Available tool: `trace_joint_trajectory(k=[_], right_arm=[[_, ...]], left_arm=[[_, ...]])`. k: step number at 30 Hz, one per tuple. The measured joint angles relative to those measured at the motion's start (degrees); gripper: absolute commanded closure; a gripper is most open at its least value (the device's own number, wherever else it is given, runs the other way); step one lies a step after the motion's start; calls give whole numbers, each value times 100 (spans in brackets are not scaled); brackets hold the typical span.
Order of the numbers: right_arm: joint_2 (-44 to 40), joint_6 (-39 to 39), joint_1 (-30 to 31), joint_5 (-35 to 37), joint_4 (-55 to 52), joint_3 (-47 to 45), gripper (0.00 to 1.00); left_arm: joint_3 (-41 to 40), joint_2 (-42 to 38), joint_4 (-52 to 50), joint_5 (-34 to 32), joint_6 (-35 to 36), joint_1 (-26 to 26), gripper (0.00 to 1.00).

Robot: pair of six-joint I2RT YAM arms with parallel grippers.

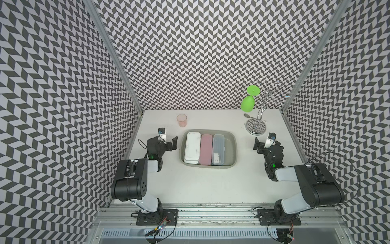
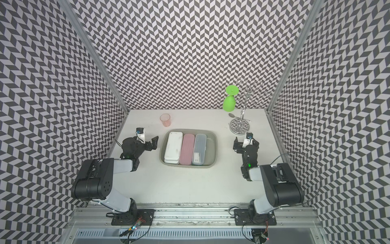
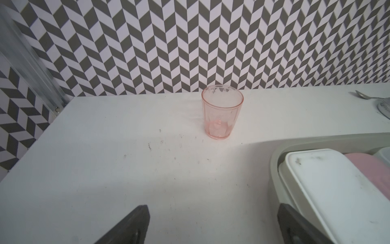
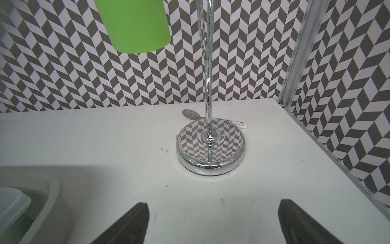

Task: Put the pencil case into the storage box
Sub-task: Reset both arms

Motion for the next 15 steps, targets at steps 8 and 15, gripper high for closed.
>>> trace_joint_trajectory(k=[8,15], right_arm=[[155,133,-37,439,1156,-664,0],[142,157,-42,490,1128,-461,0]], left_arm=[[-625,-195,852,37,-2,-13,0],[-1353,-153,1943,-894,-68,-293,0]])
